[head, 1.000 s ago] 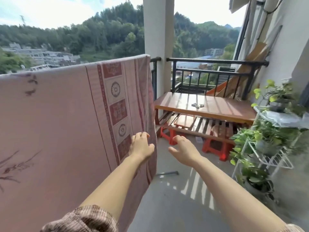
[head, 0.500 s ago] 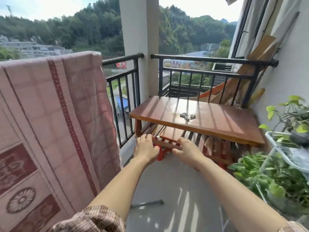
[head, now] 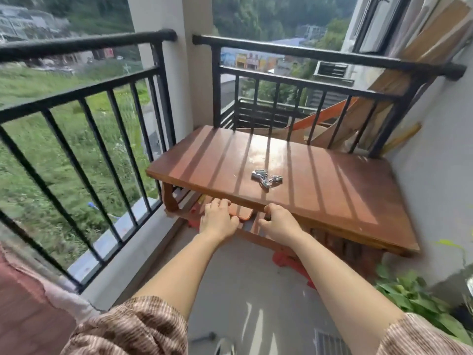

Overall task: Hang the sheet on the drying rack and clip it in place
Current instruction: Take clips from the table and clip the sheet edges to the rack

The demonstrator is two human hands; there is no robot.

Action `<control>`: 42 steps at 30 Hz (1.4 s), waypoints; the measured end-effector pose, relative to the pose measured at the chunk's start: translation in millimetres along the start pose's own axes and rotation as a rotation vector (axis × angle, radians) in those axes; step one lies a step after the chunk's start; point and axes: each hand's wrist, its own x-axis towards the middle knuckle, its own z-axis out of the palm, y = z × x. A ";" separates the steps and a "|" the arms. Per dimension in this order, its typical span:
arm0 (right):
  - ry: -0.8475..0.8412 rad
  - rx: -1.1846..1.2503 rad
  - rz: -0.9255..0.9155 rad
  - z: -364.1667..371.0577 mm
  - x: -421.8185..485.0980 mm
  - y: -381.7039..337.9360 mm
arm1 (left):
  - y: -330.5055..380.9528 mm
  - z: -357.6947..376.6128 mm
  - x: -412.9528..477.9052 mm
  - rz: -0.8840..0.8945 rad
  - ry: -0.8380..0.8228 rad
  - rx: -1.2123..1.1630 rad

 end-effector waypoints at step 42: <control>-0.509 0.131 0.303 51.3 419.5 98.8 | -0.2 154.5 345.1 -0.492 -0.514 0.003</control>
